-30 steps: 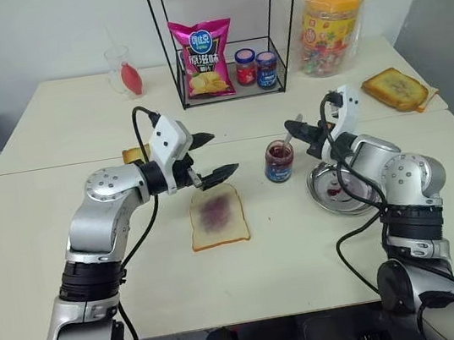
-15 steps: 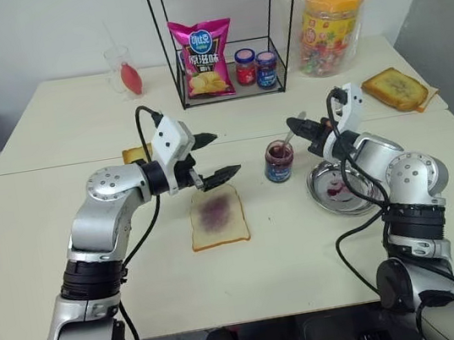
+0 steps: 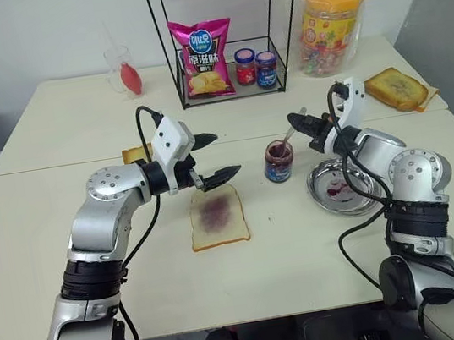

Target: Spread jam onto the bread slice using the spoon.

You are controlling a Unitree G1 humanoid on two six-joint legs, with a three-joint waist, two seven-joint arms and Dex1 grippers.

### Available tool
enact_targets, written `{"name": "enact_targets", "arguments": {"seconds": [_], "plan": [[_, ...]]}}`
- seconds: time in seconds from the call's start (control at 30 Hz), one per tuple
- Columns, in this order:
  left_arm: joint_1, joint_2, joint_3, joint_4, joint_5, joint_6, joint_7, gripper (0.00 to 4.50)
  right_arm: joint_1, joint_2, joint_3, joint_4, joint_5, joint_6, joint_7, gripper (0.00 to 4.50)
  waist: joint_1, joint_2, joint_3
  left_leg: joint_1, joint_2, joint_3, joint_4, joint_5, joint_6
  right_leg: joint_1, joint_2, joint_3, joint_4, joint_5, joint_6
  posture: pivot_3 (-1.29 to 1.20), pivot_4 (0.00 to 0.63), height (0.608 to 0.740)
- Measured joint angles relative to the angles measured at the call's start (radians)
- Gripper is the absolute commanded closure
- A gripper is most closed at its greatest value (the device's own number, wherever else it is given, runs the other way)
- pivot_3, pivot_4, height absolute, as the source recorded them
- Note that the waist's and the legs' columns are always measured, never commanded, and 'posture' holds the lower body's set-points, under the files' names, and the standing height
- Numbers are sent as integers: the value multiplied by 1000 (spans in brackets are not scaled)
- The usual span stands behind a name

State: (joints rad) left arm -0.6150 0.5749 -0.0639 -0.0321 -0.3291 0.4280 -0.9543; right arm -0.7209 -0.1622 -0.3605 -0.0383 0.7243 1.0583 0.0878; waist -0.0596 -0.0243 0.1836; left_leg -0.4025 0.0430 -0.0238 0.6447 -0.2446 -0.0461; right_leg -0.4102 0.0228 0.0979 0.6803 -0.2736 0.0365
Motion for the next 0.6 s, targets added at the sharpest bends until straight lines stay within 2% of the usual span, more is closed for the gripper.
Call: {"name": "enact_targets", "arguments": {"seconds": [0.4, 0.6], "plan": [[-9, -1, 0, 5, 0, -3, 0, 0, -19, -25, 8, -1, 4, -9, 0, 4450, 0, 0, 0, 0, 0, 0, 0, 0, 0, 0, 0, 0, 0, -1, 3, 0, 150, 740], [-9, -1, 0, 8, 0, -6, -10, 0, -21, -3, -60, -1, 69, 11, -42, 4450, 0, 0, 0, 0, 0, 0, 0, 0, 0, 0, 0, 0, 0, -1, 2, 0, 150, 740]]}}
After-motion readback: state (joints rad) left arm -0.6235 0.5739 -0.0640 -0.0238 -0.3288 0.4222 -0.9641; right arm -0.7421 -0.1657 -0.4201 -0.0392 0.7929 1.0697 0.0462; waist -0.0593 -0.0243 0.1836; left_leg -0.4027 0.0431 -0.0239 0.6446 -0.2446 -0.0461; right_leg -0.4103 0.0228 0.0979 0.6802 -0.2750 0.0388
